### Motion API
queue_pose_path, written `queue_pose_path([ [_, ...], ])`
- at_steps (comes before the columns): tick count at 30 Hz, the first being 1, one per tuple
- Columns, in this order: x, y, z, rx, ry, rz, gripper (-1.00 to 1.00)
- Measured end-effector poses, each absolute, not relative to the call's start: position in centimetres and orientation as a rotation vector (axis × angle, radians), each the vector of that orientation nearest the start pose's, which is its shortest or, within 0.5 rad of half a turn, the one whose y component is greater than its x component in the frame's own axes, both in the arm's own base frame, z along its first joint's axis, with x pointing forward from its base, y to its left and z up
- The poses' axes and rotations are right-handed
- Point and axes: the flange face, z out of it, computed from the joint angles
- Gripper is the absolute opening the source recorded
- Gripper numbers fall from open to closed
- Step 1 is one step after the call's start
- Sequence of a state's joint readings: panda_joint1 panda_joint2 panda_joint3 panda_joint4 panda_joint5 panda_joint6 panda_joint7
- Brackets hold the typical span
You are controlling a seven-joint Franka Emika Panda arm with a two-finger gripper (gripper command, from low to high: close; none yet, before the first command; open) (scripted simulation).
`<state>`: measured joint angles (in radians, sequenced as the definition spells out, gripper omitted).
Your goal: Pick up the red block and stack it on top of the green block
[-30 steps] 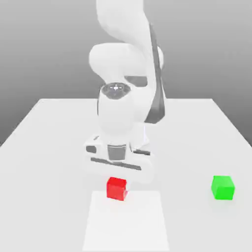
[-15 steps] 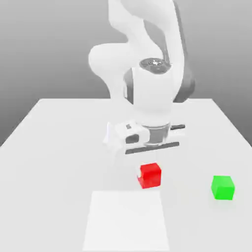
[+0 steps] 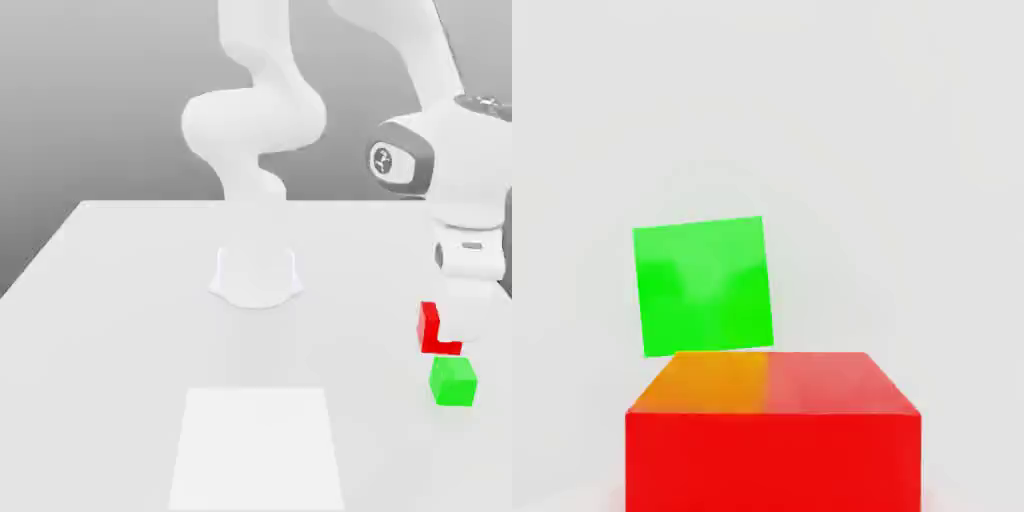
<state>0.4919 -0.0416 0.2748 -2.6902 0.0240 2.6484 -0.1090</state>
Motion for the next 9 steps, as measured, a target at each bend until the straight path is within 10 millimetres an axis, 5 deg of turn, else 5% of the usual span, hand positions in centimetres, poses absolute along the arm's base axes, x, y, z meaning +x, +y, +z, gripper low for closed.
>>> queue_pose_path([
  [6, 29.8, 29.1, 18.9, -2.824, -1.378, 0.002, -1.0],
  [7, 29.7, 29.0, 18.3, -2.824, -1.378, 0.002, 1.0],
  [9, 29.7, 29.0, 18.3, -2.824, -1.378, 0.002, 1.0],
])
